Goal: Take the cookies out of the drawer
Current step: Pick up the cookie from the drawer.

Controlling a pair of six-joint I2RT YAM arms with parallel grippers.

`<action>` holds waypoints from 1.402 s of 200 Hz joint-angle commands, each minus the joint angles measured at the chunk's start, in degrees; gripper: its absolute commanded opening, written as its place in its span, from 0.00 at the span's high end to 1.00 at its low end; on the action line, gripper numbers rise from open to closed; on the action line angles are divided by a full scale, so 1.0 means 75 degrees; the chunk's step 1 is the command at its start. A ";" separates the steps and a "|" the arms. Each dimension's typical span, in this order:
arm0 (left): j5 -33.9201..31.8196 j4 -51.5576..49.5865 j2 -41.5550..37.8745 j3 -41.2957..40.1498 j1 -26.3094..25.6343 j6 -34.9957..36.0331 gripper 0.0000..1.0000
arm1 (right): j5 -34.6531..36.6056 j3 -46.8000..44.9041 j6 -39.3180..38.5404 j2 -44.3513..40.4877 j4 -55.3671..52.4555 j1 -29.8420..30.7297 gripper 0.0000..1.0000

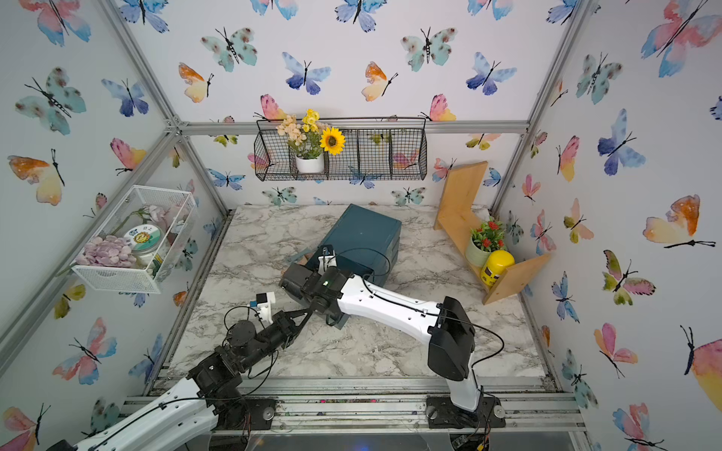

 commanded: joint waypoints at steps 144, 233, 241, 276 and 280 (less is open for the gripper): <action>-0.0124 0.0202 -0.0019 0.0204 0.0011 0.0149 1.00 | 0.0003 0.0010 0.0272 0.0479 0.0299 -0.0468 0.43; -0.0123 0.0146 -0.0039 0.0227 0.0012 0.0169 1.00 | -0.0016 -0.0060 0.0348 0.0713 0.0223 -0.0467 0.55; -0.0123 0.0135 -0.0049 0.0227 0.0004 0.0163 1.00 | -0.0011 -0.0049 0.0342 0.0714 0.0214 -0.0467 0.57; -0.0160 0.0110 -0.0067 0.0239 0.0003 0.0184 1.00 | 0.0046 -0.0015 0.0269 0.0571 0.0224 -0.0468 0.61; -0.0162 0.0110 -0.0064 0.0238 0.0004 0.0181 1.00 | 0.0060 -0.0005 0.0242 0.0537 0.0235 -0.0467 0.62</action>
